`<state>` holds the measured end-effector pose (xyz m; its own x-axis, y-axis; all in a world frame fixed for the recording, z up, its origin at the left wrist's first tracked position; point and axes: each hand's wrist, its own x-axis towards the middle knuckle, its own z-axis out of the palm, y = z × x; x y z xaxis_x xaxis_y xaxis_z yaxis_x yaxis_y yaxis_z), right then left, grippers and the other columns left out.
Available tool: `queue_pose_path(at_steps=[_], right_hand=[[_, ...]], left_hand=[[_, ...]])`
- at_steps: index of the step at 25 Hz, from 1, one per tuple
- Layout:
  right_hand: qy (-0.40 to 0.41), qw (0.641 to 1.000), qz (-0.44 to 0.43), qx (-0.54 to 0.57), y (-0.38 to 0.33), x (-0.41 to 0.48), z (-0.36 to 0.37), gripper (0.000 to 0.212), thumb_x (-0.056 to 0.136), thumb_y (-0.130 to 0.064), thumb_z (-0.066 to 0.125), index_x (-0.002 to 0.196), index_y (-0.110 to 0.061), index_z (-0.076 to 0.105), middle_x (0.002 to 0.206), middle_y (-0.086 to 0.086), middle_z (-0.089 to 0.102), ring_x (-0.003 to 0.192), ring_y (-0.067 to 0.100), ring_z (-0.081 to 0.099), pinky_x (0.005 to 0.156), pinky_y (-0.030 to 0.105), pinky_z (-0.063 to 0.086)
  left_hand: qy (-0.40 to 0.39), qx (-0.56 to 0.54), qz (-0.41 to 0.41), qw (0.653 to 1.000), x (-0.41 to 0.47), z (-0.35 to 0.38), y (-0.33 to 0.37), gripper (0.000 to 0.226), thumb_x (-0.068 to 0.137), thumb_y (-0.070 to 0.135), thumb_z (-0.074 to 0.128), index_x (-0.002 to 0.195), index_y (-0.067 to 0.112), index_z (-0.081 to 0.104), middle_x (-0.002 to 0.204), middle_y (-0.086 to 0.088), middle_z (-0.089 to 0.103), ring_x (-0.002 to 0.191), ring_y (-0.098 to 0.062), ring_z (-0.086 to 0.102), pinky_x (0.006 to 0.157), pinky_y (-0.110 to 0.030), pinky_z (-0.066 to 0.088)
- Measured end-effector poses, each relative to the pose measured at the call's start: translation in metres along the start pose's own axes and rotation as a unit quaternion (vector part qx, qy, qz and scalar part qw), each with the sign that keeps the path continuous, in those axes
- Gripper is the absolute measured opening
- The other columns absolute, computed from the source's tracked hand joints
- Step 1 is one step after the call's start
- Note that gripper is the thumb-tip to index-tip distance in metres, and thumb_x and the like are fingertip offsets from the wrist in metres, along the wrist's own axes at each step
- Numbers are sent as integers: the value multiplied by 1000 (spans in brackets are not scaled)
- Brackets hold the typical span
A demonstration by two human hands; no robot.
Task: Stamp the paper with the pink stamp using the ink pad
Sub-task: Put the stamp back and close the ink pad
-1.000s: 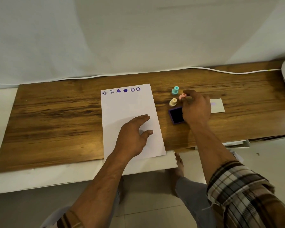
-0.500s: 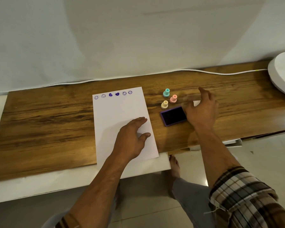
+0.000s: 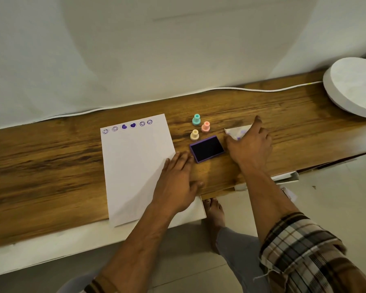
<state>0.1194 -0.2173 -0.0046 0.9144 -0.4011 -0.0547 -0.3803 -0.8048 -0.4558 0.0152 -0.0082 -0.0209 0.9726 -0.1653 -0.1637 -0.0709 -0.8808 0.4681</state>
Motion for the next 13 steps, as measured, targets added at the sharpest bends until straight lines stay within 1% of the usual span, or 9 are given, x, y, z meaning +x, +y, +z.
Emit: queue_pose_path(at_steps=[2, 5, 7, 9, 13], right_hand=[[7, 999, -9, 34, -5, -7, -3, 111, 80, -65, 77, 161, -16, 19, 154, 19, 43, 140, 38, 40, 112, 55, 39], [-15, 996, -63, 63, -19, -32, 1, 110, 76, -64, 81, 157, -15, 25, 154, 17, 41, 141, 36, 39, 111, 50, 40], [-37, 993, -98, 49, -29, -52, 10, 108, 76, -62, 82, 154, -12, 29, 151, 17, 42, 137, 35, 41, 109, 46, 41], [-45, 992, -113, 16, -34, -64, 20, 106, 76, -63, 80, 153, -10, 29, 150, 16, 44, 136, 33, 42, 109, 44, 41], [-35, 993, -113, -18, -37, -71, 30, 107, 77, -69, 74, 154, -10, 28, 150, 18, 44, 137, 35, 43, 113, 48, 42]], left_hand=[[-4, 9, 2, 1000, 0, 2, -1, 81, 94, 60, 50, 160, 32, 11, 170, 7, 10, 155, -17, 0, 123, -39, -1], [-5, 14, -2, 1000, 1, 3, -2, 82, 93, 58, 53, 160, 33, 11, 170, 7, 10, 156, -18, 2, 121, -38, 1], [-9, 14, -5, 1000, 2, 4, -2, 85, 93, 54, 56, 160, 33, 9, 170, 7, 10, 156, -19, 3, 120, -38, 1], [-8, 12, -8, 1000, 2, 6, -2, 85, 93, 52, 57, 160, 33, 9, 170, 7, 10, 156, -19, 5, 119, -38, 1], [-9, 6, -3, 1000, 2, 6, -4, 83, 93, 54, 56, 160, 32, 11, 170, 7, 12, 156, -20, 6, 120, -39, 3]])
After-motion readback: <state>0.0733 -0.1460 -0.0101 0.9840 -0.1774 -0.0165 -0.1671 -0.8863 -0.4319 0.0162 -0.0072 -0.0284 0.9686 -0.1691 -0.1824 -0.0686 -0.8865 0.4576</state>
